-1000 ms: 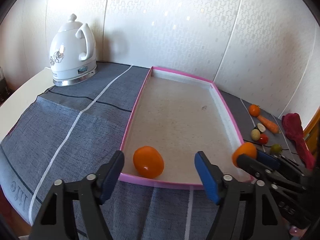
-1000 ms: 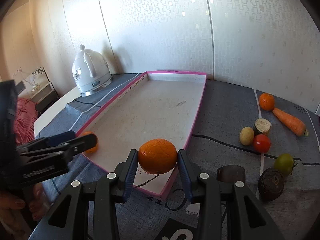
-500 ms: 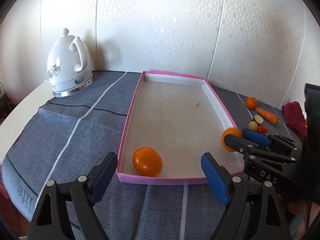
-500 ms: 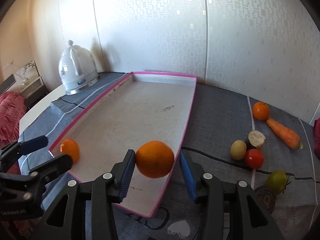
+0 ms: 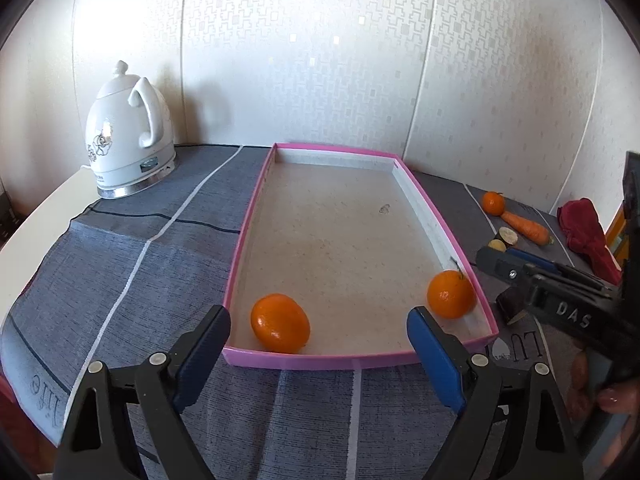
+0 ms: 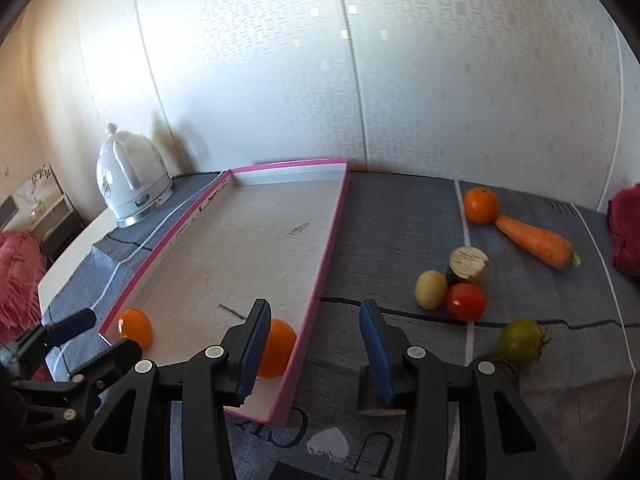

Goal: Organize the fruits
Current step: 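Lower the large orange into the pink tray and open the right tool, then grasp the dark beet with the right tool while the left tool approaches the dark slice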

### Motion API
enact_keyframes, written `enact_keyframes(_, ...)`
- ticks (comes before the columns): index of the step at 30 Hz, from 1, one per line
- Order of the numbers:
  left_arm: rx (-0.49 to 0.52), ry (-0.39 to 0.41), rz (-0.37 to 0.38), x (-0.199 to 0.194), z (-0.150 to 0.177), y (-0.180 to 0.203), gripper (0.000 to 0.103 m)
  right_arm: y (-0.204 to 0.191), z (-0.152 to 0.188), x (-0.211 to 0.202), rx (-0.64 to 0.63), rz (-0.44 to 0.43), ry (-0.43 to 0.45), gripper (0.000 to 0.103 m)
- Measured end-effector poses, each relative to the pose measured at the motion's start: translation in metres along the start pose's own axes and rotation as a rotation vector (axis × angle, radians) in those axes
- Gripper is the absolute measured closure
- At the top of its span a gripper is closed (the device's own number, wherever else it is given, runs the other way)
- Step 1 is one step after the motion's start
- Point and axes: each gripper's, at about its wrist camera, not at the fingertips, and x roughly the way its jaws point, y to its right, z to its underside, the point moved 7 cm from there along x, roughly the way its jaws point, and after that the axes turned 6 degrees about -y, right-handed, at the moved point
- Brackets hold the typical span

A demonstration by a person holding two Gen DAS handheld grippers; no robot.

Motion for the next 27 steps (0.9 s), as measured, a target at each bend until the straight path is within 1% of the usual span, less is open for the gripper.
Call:
enact_keyframes(6, 0.031, -0.002, 0.040, -0.001, 0.002, 0.015, 0.013, 0.011, 0.002, -0.009, 0.055, -0.007, -0.004, 0.055)
enact_keyframes(10, 0.071, 0.007, 0.051, -0.002, 0.003, 0.029, 0.013, 0.023, 0.008, -0.014, 0.086, 0.006, -0.015, 0.054)
enact_keyframes(14, 0.108, -0.002, 0.077, -0.001, 0.006, 0.044, 0.012, 0.031, 0.011, -0.019, 0.079, 0.032, -0.019, 0.053)
enact_keyframes(19, 0.157, 0.004, 0.078, -0.001, 0.008, 0.063, 0.010, 0.041, 0.016, -0.027, 0.072, 0.071, -0.021, 0.053)
enact_keyframes(27, 0.242, 0.025, 0.127, -0.005, 0.013, 0.101, 0.010, 0.057, 0.028, -0.041, 0.115, 0.082, -0.032, 0.053)
